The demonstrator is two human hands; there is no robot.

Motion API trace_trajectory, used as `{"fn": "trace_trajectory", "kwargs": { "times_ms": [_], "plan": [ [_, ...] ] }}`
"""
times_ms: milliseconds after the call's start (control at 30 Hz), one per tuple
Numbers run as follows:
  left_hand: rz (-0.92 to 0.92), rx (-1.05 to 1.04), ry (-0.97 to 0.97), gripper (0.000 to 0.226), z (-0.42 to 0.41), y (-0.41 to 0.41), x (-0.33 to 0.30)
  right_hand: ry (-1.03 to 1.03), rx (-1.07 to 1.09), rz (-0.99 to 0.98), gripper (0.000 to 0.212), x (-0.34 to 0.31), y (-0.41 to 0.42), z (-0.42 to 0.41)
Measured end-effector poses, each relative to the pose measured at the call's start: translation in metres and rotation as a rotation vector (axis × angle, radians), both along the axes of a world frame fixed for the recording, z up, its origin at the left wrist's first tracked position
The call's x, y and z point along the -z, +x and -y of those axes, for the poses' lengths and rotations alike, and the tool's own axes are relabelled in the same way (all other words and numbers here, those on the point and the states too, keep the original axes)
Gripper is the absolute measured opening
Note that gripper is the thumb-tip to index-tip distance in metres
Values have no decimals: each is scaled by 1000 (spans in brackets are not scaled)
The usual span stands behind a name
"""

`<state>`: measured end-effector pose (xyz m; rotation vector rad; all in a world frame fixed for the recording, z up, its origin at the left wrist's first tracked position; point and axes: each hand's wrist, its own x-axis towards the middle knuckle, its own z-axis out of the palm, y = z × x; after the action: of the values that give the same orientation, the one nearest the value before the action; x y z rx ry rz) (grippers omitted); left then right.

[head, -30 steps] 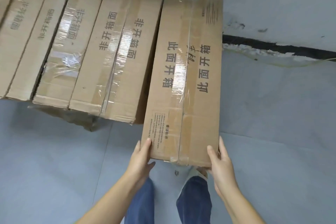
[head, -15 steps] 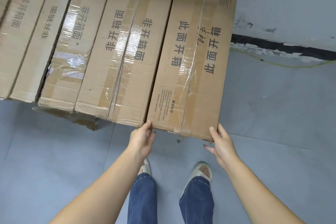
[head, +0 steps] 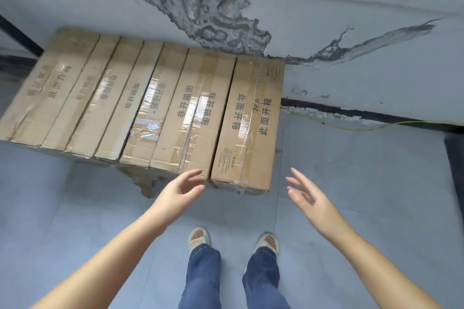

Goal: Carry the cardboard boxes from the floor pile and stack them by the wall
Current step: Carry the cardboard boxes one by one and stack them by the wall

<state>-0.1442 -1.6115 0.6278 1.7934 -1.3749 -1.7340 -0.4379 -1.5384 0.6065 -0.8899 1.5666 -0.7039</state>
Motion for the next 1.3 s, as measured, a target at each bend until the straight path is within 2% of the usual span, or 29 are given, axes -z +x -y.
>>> {"fn": "trace_trajectory", "kwargs": {
  "times_ms": [133, 267, 400, 600, 767, 967, 1067, 1300],
  "plan": [
    [-83, 44, -166, 36, -32, 17, -72, -117, 15, -51, 53, -67, 9, -55],
    [-181, 18, -280, 39, -65, 38, -110, -165, 197, -73, 52, -106, 36, -114],
    [-276, 66, -316, 42, -80, 56, -121, -202, 452, -101, 51, -125, 90, -164],
    [-309, 406, -328, 43, -70, 74, -126, -253, 937, -154, 51, -129, 188, -215],
    [-372, 598, -310, 42, -74, 67, -132, -274, 1297, -207, 42, -134, 248, -255],
    [-458, 864, -280, 42, -116, 45, -133, -295, 1579, -301, 38, -141, 294, -306],
    [-498, 1007, -276, 41, -144, 37, -137, -312, 1681, -341, 49, -143, 318, -338],
    [-566, 1253, -231, 42, -240, 41, -142, -305, 1970, -411, 47, -140, 401, -436]
  ]
}}
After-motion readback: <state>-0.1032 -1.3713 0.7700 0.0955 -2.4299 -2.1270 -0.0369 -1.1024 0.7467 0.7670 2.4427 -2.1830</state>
